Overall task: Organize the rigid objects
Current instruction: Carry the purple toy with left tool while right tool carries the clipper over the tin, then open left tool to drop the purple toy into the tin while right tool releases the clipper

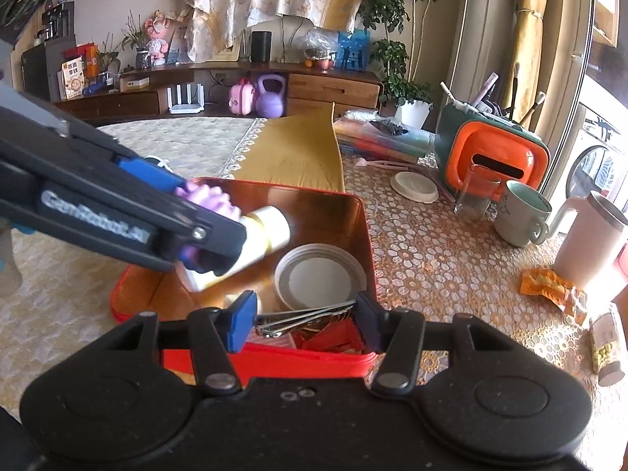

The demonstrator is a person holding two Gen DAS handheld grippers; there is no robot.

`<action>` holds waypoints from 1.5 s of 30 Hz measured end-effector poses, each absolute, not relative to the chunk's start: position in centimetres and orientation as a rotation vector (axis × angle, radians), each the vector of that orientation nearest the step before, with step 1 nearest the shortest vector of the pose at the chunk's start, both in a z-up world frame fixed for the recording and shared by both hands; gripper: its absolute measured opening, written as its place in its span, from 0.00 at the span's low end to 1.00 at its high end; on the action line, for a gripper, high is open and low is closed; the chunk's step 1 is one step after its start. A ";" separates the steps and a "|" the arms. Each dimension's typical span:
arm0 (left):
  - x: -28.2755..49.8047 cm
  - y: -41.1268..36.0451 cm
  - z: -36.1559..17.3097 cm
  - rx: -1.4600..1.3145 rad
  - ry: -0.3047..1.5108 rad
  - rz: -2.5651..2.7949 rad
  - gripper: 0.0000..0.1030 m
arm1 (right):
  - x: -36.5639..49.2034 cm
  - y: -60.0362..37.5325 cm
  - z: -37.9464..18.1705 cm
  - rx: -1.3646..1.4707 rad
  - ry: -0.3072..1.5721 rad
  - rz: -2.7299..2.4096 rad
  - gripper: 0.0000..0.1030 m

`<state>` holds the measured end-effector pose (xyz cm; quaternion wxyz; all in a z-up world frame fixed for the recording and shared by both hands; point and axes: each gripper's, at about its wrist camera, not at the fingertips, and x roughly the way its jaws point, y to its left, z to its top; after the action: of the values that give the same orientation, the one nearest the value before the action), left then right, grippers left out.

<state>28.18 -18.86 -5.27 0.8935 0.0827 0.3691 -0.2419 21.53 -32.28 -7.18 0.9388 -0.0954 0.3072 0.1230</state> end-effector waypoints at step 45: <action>29.0 -17.9 -6.2 0.086 0.782 -0.522 0.55 | 22.5 -31.9 -8.1 -0.143 0.675 0.247 0.60</action>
<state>28.97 -17.86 -6.19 0.8907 0.0415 0.3766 -0.2513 22.49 -31.87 -8.05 0.9337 -0.0698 0.3299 0.1205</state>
